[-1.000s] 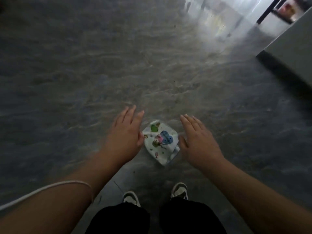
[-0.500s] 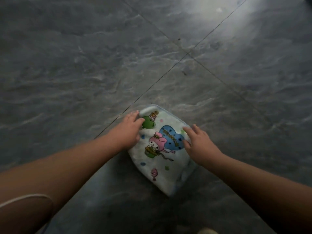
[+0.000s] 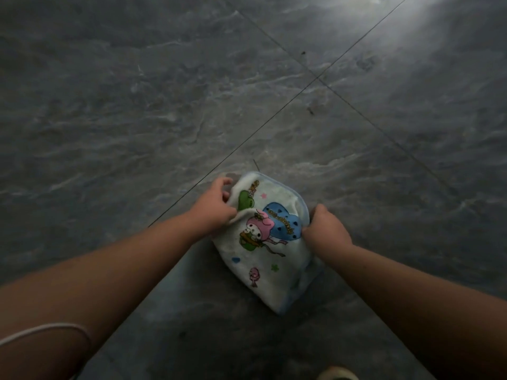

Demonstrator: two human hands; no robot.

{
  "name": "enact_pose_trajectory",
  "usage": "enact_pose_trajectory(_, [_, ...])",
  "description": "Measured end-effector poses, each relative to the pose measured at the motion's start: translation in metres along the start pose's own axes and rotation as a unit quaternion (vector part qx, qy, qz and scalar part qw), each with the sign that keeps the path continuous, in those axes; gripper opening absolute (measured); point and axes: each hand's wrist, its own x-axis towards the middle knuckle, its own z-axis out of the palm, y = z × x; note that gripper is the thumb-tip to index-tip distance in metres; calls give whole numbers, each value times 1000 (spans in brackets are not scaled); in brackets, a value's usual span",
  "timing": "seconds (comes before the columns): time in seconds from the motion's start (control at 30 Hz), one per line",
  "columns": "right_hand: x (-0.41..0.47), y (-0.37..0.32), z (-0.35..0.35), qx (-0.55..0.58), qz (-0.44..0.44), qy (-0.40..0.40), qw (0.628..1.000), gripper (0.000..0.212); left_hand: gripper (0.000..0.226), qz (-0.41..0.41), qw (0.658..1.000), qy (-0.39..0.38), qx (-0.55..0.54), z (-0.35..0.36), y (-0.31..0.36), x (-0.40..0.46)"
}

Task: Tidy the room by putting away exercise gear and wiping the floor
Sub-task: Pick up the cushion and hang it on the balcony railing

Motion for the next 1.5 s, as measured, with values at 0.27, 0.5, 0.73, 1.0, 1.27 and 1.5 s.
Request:
enact_pose_trajectory(0.27, [-66, -16, -59, 171, -76, 22, 982, 8, 11, -69, 991, -43, -104, -51, 31, -72])
enact_pose_trajectory(0.5, [-232, -56, -186, 268, -94, 50, 958, 5, 13, -43, 978, 38, -201, -112, 129, -244])
enact_pose_trajectory(0.73, [-427, -131, -430, 377, -141, 76, 912, 3, 13, 6, 954, 81, -290, -236, 348, -453])
enact_pose_trajectory(1.0, [-611, -184, -684, 434, -277, 136, 846, 6, 13, 191, 935, 102, -280, -346, 574, -642])
enact_pose_trajectory(1.27, [-698, -221, -858, 385, -409, 219, 798, 19, 8, 370, 894, 158, -199, -414, 708, -737])
enact_pose_trajectory(1.5, [-704, -275, -951, 328, -477, 293, 760, 27, 18, 450, 851, 200, -183, -476, 794, -738])
